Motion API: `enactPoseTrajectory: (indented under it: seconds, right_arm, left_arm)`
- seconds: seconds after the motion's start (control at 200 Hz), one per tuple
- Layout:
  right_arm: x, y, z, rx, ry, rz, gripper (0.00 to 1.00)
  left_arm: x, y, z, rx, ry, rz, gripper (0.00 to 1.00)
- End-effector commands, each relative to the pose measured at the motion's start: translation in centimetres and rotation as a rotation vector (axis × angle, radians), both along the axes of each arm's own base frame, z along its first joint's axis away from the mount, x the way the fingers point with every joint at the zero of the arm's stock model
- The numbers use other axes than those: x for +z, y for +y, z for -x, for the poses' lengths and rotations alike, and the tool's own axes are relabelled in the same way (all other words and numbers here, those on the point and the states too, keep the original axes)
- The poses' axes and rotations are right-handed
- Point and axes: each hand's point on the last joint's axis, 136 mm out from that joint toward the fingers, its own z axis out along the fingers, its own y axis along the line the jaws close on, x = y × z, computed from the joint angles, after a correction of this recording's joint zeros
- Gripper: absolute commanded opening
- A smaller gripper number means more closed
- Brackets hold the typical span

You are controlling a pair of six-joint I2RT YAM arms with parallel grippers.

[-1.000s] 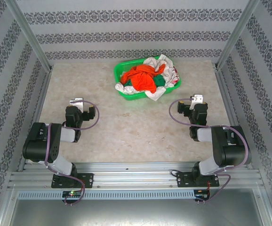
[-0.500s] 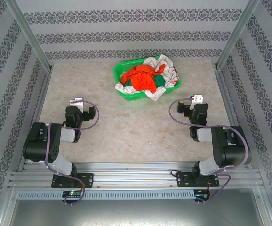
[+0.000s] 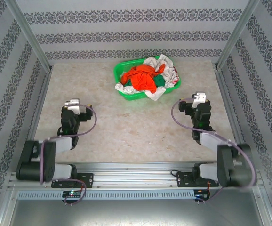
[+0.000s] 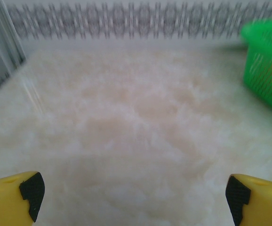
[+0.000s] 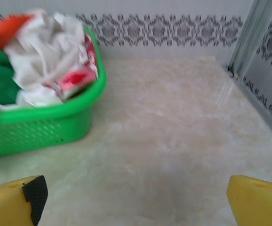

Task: Fold and stack the t-shirts

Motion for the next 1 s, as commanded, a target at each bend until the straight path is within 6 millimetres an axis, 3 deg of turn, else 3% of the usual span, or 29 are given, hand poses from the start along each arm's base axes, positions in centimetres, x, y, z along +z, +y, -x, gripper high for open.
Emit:
enactPoseTrajectory:
  seconds: [0.0,0.205,0.43,0.585,0.724,0.829,0.999]
  right_arm:
    - [1.8,2.1,0.8,0.08,0.059,0.026,0.98]
    - [6.3,8.6,1.3,0.219,0.109,0.037,0.98]
    - [7.7,18.7,-0.6,0.343,0.211,0.127,0.98]
    - [6.4,26.2,-3.3,0.393,0.287,0.128,0.98]
    - [4.4,31.5,-5.6,0.414,0.383,0.059,0.95]
    - [2.6,33.9,-7.5,0.401,0.433,0.053,0.9]
    - [0.0,35.9,-10.2,0.367,0.473,0.096,0.78]
  left_arm:
    - [3.8,-1.1,0.8,-0.041,-0.044,-0.021,1.0]
    - [7.8,-5.1,2.8,-0.209,-0.075,-0.046,1.0]
    - [8.6,-7.5,5.3,-0.328,-0.044,-0.054,1.0]
    - [8.0,-7.7,6.3,-0.356,-0.021,-0.074,1.0]
    - [7.9,-8.1,6.5,-0.37,-0.029,-0.055,1.0]
    - [7.9,-8.0,6.5,-0.367,-0.031,-0.051,1.0]
    - [8.3,-8.4,6.6,-0.384,-0.045,-0.03,1.0]
